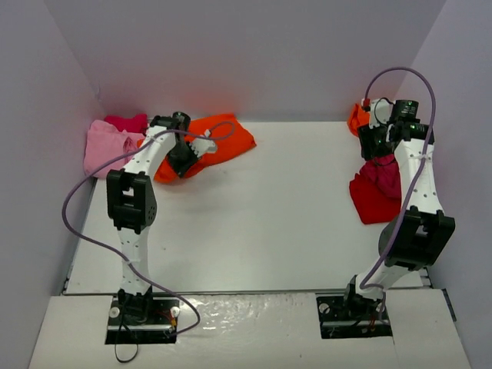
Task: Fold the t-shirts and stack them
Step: Flatten out the tshirt
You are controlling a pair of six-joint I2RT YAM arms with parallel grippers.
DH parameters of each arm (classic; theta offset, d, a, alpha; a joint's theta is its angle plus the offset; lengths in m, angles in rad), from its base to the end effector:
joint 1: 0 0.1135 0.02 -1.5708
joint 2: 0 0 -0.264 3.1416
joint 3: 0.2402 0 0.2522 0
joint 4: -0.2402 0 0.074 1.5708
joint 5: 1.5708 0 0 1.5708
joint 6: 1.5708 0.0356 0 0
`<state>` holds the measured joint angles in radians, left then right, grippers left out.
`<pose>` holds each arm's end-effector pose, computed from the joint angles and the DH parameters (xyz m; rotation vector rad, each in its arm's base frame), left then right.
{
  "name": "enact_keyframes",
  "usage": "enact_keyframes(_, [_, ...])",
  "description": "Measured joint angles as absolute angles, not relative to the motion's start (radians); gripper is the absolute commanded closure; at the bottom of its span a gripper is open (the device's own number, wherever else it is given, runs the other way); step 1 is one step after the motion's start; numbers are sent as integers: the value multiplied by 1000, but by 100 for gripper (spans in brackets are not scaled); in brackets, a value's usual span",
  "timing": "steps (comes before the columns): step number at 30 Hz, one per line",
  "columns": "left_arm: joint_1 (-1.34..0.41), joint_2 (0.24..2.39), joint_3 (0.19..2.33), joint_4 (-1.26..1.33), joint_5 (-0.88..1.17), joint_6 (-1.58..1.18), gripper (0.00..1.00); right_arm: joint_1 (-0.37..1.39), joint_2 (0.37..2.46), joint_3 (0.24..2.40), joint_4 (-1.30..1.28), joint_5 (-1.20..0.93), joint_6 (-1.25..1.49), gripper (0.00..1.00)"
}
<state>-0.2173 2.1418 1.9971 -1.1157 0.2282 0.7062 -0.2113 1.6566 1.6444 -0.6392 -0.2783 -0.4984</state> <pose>0.4347 -0.1042 0.2562 1.2829 2.4661 -0.2038 0.3681 -0.0690 0.3679 -0.4634 2.1451 -0.0891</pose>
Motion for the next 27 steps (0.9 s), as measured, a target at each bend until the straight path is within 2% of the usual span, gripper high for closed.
enact_keyframes(8, [-297,2057,1836,-1131,285,745,100,-127,1658,1644,-645,-288,-502,57])
enact_keyframes(12, [-328,1801,1737,-1174,357,786,100,-54,1658,1618,-656,-311,-521,57])
enact_keyframes(16, [-335,1519,1740,-1260,448,848,100,46,1668,1596,-688,-334,-545,56])
enact_keyframes(21, [-291,1296,1656,-1292,444,871,98,123,1720,1596,-704,-357,-558,56])
enact_keyframes(27, [-195,1260,1451,-1351,316,857,84,183,1814,1615,-716,-367,-551,56])
